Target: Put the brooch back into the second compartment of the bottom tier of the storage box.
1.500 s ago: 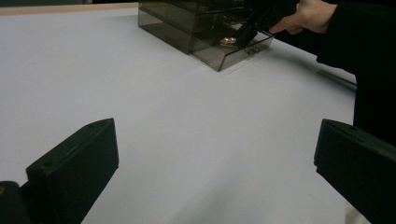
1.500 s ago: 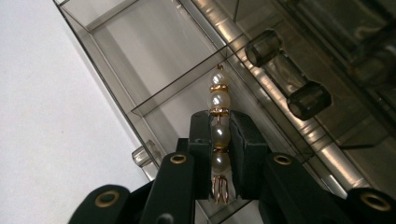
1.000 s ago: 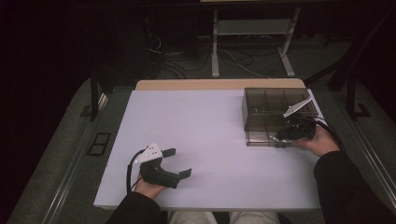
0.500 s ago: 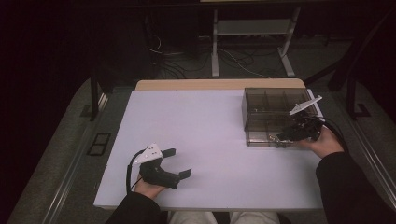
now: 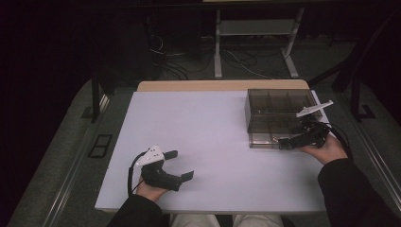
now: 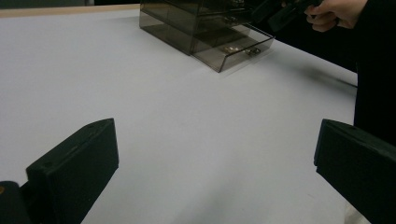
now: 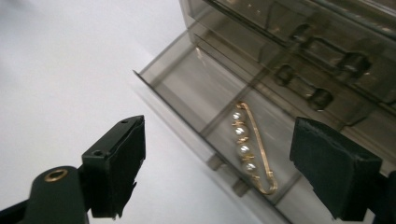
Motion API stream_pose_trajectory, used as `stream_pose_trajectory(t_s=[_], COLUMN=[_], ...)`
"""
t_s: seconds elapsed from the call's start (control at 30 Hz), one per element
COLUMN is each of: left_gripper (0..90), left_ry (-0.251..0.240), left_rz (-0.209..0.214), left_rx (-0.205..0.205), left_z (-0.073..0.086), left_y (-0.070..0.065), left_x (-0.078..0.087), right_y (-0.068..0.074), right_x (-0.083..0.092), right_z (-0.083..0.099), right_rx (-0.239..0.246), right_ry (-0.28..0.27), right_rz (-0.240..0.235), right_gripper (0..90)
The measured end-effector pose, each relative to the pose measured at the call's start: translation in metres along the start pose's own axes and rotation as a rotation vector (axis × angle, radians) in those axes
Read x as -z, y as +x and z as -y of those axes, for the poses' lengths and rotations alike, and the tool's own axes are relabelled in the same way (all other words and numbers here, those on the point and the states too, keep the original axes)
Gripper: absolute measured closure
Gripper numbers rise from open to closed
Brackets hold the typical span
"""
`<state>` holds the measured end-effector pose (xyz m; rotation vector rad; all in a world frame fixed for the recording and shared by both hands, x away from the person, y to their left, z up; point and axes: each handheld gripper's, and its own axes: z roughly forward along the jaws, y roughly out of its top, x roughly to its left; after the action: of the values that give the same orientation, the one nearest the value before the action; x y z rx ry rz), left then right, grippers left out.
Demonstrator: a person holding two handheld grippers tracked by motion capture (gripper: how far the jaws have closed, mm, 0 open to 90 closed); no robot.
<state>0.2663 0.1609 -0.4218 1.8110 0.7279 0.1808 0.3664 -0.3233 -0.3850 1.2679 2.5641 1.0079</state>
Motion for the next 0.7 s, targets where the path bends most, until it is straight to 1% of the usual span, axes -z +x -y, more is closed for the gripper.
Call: stream_pose_trajectory(t_s=[0.03,0.17,0.27,0.3,0.33,0.47,0.6,0.7], left_gripper=[0.0,0.0,0.0,0.0,0.0,0.0,0.0,0.0], left_ry=[0.000,0.000,0.000,0.000,0.000,0.000,0.000,0.000], left_rz=[0.000,-0.002,-0.002,-0.003,-0.003,-0.002,-0.002,-0.003], left_rx=[0.000,-0.001,-0.001,0.000,-0.001,-0.001,-0.001,0.000], left_z=[0.000,0.000,0.000,0.000,0.000,0.000,0.000,0.000], left_y=[0.000,0.000,0.000,0.000,0.000,0.000,0.000,0.000], left_x=[0.000,0.000,0.000,0.000,0.000,0.000,0.000,0.000], right_y=[0.002,0.007,0.010,0.011,0.012,0.016,0.022,0.027], right_x=[0.000,0.001,0.004,0.005,0.005,0.008,0.012,0.014], right_z=[0.000,0.002,0.004,0.004,0.005,0.008,0.010,0.012], right_rx=[-0.005,-0.017,-0.033,-0.037,-0.046,-0.062,-0.059,-0.064], right_ry=[-0.001,-0.009,-0.032,-0.036,-0.037,-0.051,-0.068,-0.084], right_rz=[0.000,0.009,-0.004,-0.007,-0.007,-0.018,-0.022,-0.037], right_gripper=[12.5,10.8,9.5,3.1,0.4,0.4,0.4,0.4])
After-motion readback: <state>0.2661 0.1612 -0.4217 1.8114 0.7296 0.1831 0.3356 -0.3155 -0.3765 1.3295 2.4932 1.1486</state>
